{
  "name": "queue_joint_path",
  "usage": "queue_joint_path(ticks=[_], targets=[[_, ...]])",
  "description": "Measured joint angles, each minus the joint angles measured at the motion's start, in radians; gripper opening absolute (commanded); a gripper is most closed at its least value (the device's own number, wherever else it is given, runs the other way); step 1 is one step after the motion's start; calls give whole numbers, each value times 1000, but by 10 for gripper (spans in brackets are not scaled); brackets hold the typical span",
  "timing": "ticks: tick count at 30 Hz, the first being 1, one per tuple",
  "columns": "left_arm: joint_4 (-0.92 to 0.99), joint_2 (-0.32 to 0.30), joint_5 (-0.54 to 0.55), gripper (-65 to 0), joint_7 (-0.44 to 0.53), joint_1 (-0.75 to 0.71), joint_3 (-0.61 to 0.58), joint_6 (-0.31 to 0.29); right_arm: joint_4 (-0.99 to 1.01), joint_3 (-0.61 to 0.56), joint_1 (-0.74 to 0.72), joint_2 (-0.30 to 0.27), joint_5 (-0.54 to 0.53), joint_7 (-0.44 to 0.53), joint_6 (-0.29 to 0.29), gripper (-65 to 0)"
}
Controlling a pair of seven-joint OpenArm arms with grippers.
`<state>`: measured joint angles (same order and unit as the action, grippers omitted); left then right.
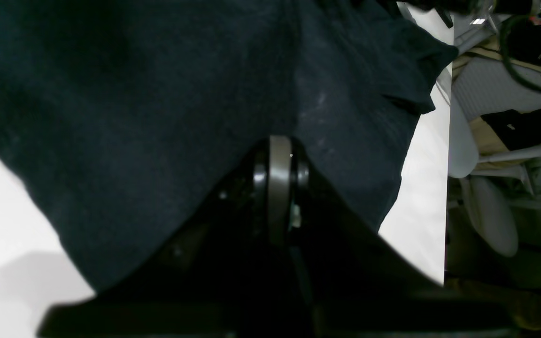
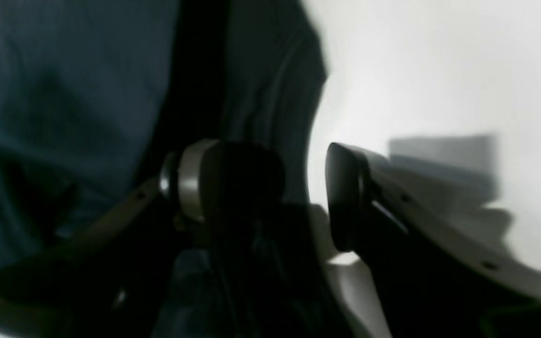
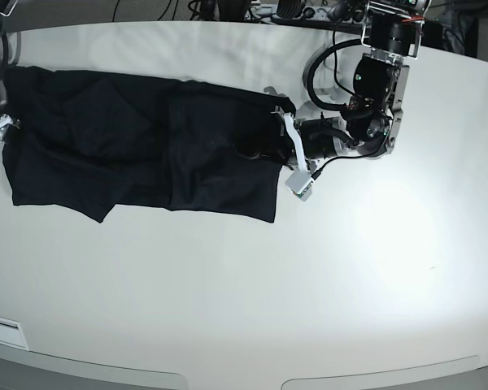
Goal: Fold the T-shirt properly
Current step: 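Fold the strip end with the left gripper toward the right gripper, then open the left gripper and lift it off the folded end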
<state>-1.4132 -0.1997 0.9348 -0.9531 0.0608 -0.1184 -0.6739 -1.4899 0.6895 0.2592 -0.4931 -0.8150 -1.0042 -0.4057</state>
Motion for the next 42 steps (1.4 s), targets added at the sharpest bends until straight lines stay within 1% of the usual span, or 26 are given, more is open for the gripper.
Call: queue_joint_path(ticks=[1, 3, 5, 8, 10, 12, 14, 17, 23, 25, 29, 32, 34, 40, 42], targets=[[0, 0, 0, -650, 0, 0, 0, 0, 35, 2, -11, 1, -19, 9, -28, -286], [0, 0, 0, -650, 0, 0, 0, 0, 110, 4, -34, -6, -51, 17, -55, -286], [0, 0, 0, -650, -1, 0, 0, 0, 181, 8, -60, -6, -121, 18, -92, -286], [0, 0, 8, -650, -4, 0, 1, 0, 257, 10, -91, -13, -239, -31, -168, -286], [0, 0, 16, -650, -4, 0, 1, 0, 273, 10, -96, -12, -305, -73, -205, -286], [0, 0, 18, -650, -4, 0, 1, 3, 274, 8, -93, -6, -349, -96, -225, -286], [0, 0, 18, -650, -4, 0, 1, 3, 274, 8, -93, -5, -374, -126, -235, -286], [0, 0, 19, -650, -5, 0, 1, 3, 275, 8, -93, -5, -419, -167, -266, -286], [0, 0, 19, -650, -5, 0, 1, 3, 276, 6, -88, -19, -462, -194, -276, -286], [0, -1, 19, -650, -5, 0, 1, 3, 278, 5, -88, -27, -480, -216, -286, -286], [0, 0, 19, -650, -4, 0, 1, 3, 280, 3, -82, -68, -531, -275, -287, -286], [0, -1, 19, -650, -5, 0, 1, 3, 280, 3, -84, -100, -563, -280, -287, -286], [0, -2, 19, -650, -5, 0, 1, 3, 280, 3, -85, -96, -573, -279, -287, -286], [0, -2, 19, -650, -5, 0, 1, 3, 280, 1, -83, -47, -560, -278, -287, -286], [0, -2, 19, -650, -5, 0, 1, 3, 280, -2, -83, -34, -530, -245, -287, -286]])
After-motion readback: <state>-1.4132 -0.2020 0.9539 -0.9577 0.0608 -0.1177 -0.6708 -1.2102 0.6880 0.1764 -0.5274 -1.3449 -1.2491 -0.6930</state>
